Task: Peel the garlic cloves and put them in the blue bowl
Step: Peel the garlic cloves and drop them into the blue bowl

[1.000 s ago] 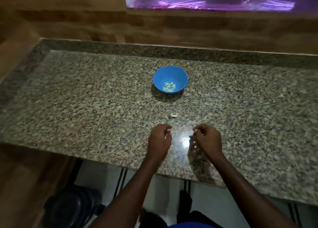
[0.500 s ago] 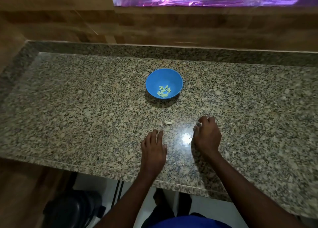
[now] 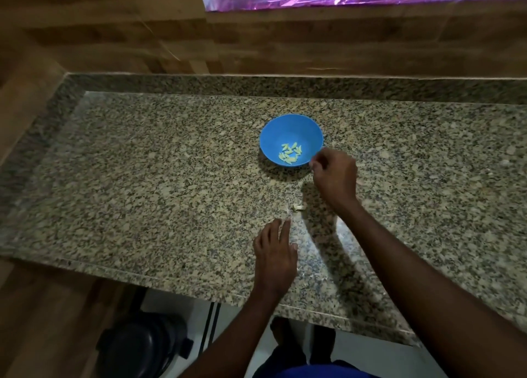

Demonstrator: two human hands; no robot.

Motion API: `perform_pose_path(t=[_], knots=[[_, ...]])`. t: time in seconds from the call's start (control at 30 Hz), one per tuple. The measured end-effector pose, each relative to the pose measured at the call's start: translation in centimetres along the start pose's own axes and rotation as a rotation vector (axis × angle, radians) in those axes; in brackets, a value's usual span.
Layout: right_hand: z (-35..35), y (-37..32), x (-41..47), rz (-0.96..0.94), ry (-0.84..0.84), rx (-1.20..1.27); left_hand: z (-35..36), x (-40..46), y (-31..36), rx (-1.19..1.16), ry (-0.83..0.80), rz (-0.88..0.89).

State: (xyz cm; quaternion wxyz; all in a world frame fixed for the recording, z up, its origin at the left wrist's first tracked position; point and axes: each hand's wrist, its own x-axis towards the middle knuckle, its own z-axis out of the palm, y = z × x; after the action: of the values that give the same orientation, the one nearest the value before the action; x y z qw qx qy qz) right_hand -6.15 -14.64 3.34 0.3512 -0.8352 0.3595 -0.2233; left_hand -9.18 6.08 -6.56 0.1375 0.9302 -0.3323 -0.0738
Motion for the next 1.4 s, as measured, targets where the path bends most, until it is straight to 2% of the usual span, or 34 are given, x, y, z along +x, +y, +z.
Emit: perform_pose_path(t=[0.13,0.27,0.33,0.5,0.6,0.7,0.73,0.8,0.87,0.93,1.0,1.17,1.4], knots=[[1.9,-3.2,5.5,-0.022,-0.012,-0.044,-1.1,0.7,0.1,-0.109,-0.028,-0.019],[3.3,-3.4,7.0,-0.049,-0.169,-0.168,-1.8,1.3,0.0,-0.153,-0.032,-0.001],[3.2,-2.8,6.6,-0.049,-0.212,-0.153,-2.0,1.8,0.0,-0.195,-0.005,-0.024],[0.6,-1.2,2.1,-0.054,-0.07,-0.025,-3.3,4.7,1.4,-0.425,0.086,-0.05],[-1.0,0.7,-1.6,0.039,-0.044,0.025,-3.8,6.8,2.8,-0.317,0.083,0.062],[-1.9,3.5,-4.6,0.186,-0.095,0.041,-3.2,8.3,2.9,-0.236,0.079,0.074],[-2.0,4.4,-5.5,0.229,-0.122,0.04,-2.8,8.5,2.7,-0.286,0.079,0.033],[-2.0,5.9,-6.9,0.328,-0.205,0.093,-2.9,8.4,2.7,-0.535,0.051,-0.121],[-2.1,6.8,-7.9,0.415,-0.298,0.229,-3.8,7.9,3.2,-0.868,-0.063,-0.276],[-2.3,6.9,-8.3,0.417,-0.339,0.31,-5.0,7.1,3.8,-1.094,-0.191,-0.354],[-2.9,6.1,-8.5,0.4,-0.346,0.417,-6.1,6.5,4.2,-1.153,-0.271,-0.378],[-4.3,4.6,-8.8,0.398,-0.344,0.615,-7.3,5.6,4.8,-1.303,-0.293,-0.412],[-5.3,3.7,-9.3,0.483,-0.407,0.715,-7.9,5.0,5.4,-1.4,-0.309,-0.411]])
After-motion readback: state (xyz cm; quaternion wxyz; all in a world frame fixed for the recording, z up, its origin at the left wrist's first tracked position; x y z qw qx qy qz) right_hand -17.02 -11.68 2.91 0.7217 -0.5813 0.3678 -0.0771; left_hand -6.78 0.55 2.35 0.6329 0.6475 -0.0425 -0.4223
